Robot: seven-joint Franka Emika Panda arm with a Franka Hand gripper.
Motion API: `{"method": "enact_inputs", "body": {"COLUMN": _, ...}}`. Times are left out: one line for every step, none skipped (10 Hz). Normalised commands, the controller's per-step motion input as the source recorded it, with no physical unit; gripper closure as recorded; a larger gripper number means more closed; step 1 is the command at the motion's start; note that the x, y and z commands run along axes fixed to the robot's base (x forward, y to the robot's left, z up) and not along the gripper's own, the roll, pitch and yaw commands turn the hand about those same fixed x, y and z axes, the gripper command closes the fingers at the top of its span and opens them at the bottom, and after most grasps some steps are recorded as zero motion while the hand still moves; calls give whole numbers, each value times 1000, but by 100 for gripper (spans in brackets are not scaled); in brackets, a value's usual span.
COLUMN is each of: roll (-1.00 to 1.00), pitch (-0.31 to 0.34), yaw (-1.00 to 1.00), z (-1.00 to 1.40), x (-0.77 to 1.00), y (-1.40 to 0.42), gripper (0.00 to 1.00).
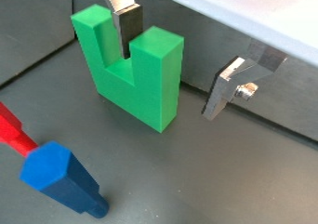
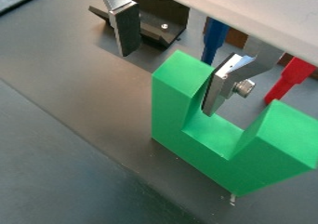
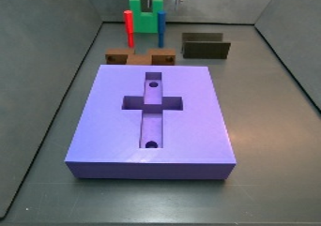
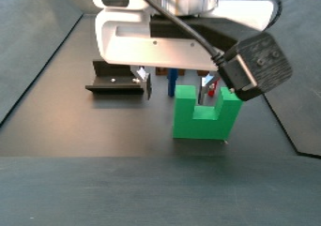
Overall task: Pick up the green object. Move up. Move to above the board. Insert the green object.
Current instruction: Pick up the green object.
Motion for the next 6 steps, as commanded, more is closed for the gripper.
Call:
{"method": "enact_inputs", "body": {"roll": 83, "pitch": 0, "yaw": 0, "z": -51, "x": 31, "y": 0, "gripper": 0}}
{"method": "enact_inputs", "body": {"roll": 93, "pitch": 0, "yaw": 0, "z": -14, "x": 26, "y": 0, "gripper": 0}}
{"method": "enact_inputs", "body": {"roll": 111, "pitch": 0, "yaw": -43, "z": -9, "x": 0, "y": 43, "gripper": 0}}
{"method": "enact_inputs", "body": {"roll": 124, "pitch": 0, "yaw": -31, "z": -6, "x": 0, "y": 34, "gripper": 0}}
{"method": "enact_inputs", "body": {"roll": 161, "pitch": 0, "yaw": -14, "z": 0, "x": 0, "y": 9, "gripper": 0}}
{"method": "enact_inputs", "body": {"roll": 153, "pitch": 0, "yaw": 0, "z": 0, "x": 0, "y": 0, "gripper": 0}}
